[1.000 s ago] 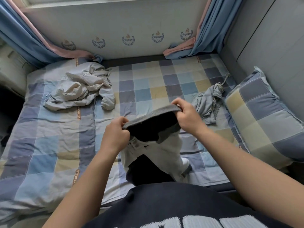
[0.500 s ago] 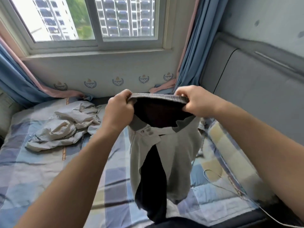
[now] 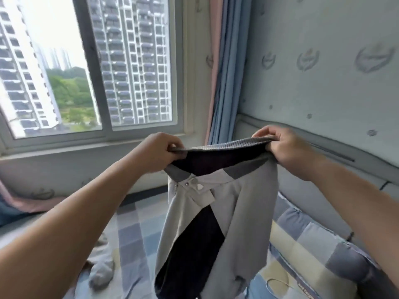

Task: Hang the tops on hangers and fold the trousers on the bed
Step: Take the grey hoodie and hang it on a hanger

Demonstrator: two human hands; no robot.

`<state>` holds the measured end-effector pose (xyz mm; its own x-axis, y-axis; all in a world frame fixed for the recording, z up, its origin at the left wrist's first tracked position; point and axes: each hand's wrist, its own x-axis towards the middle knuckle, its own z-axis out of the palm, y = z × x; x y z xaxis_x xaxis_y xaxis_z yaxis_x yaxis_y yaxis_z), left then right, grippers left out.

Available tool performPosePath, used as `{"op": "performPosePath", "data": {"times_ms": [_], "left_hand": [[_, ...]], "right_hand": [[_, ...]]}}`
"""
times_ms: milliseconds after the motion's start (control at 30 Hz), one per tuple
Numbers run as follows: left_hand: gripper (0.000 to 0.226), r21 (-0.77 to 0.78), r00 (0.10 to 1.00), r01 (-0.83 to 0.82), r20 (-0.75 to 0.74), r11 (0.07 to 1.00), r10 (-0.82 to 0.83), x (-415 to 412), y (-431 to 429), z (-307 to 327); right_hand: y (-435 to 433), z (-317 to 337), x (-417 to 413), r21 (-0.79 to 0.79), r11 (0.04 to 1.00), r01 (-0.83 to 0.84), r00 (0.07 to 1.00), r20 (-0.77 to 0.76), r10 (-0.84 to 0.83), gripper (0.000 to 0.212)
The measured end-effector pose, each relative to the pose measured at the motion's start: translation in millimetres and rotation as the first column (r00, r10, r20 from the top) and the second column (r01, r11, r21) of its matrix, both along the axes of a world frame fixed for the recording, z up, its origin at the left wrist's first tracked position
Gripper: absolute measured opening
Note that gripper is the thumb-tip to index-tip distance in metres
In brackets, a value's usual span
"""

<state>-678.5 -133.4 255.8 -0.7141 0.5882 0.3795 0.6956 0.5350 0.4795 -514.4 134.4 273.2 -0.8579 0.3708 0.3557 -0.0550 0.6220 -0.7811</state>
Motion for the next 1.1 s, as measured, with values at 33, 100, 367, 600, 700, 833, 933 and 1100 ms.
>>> {"op": "performPosePath", "data": {"times_ms": [33, 100, 367, 600, 700, 833, 933, 1100], "left_hand": [[0.021, -0.035, 0.999, 0.003, -0.035, 0.999, -0.005, 0.1, -1.0, 9.7], [0.025, -0.015, 0.996, -0.016, -0.089, 1.0, 0.015, 3.5, -1.2, 32.4], [0.017, 0.132, 0.963, 0.115, -0.257, 0.985, -0.079, 47.8, 22.0, 108.7], [0.025, 0.469, 0.732, 0.387, 0.367, 0.794, -0.574, 136.0, 73.7, 141.6], [0.027, 0.509, 0.552, 0.57, 0.344, 0.645, -0.76, 187.7, 85.3, 146.4], [0.016, 0.451, 0.212, 0.814, 0.355, 0.366, -0.91, 257.4, 103.8, 148.0], [0.013, 0.322, 0.068, 0.928, 0.345, 0.186, -0.936, 326.9, 124.0, 149.2], [0.013, 0.181, -0.069, 0.983, 0.281, -0.018, -0.957, 476.1, 145.1, 148.6]], "right_hand": [[-6.8, 15.0, 8.8, 0.013, 0.999, 0.039, 0.998, -0.049, -0.038, 0.034], [-22.4, 43.5, 27.1, 0.059, 0.989, 0.137, 0.983, -0.134, -0.128, 0.015], [-81.0, 118.1, 130.6, 0.229, 0.896, 0.38, 0.925, -0.067, -0.375, 0.019], [-117.2, 165.6, 264.7, 0.563, 0.558, 0.609, 0.662, 0.026, -0.749, 0.032], [-134.4, 176.2, 324.0, 0.522, 0.495, 0.694, 0.563, 0.035, -0.826, 0.03], [-162.1, 177.2, 402.5, 0.101, 0.554, 0.826, 0.544, 0.113, -0.832, 0.025], [-185.4, 179.8, 461.5, -0.087, 0.486, 0.869, 0.49, 0.023, -0.872, 0.022], [-227.1, 192.1, 562.7, -0.11, 0.37, 0.922, 0.371, -0.011, -0.928, 0.018]]}}
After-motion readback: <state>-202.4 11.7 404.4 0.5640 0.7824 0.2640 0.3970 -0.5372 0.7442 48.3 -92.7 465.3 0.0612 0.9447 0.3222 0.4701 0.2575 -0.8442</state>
